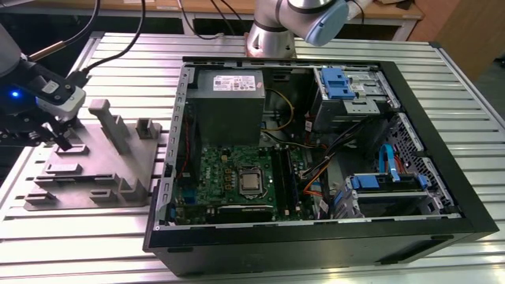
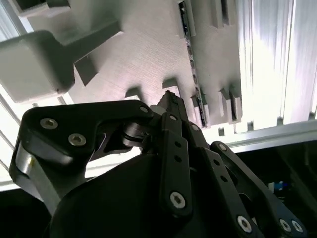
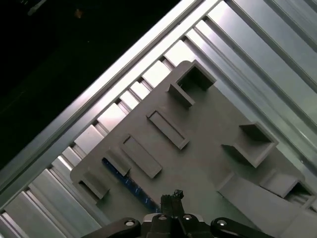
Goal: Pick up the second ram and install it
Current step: 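Pick up the second ram and move it above second insertion slot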
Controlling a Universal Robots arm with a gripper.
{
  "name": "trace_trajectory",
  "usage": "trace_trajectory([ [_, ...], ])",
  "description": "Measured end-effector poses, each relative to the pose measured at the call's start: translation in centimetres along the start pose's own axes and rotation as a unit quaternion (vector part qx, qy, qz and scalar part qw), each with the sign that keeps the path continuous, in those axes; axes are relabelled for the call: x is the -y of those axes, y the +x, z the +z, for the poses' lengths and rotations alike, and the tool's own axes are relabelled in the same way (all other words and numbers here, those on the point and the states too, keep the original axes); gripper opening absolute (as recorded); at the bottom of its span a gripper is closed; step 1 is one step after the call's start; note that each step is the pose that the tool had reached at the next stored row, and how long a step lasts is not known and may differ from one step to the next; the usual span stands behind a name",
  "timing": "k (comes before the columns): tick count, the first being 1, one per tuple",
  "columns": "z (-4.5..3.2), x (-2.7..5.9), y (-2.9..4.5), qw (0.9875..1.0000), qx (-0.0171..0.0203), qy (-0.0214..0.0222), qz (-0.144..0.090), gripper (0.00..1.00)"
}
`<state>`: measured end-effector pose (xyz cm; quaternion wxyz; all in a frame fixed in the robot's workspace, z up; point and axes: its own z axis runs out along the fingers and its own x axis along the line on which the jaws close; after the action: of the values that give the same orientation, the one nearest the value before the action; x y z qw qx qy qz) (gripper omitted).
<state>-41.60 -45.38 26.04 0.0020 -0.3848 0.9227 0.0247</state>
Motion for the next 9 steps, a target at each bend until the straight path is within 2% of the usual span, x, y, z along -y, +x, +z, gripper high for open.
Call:
trace_trajectory([
  [4, 0.11, 0.01, 0.0, 0.9994, -0.0016, -0.0008, -0.036, 0.1],
  [9, 0.24, 0.01, 0.01, 0.9967, -0.0037, -0.0017, -0.081, 0.1],
])
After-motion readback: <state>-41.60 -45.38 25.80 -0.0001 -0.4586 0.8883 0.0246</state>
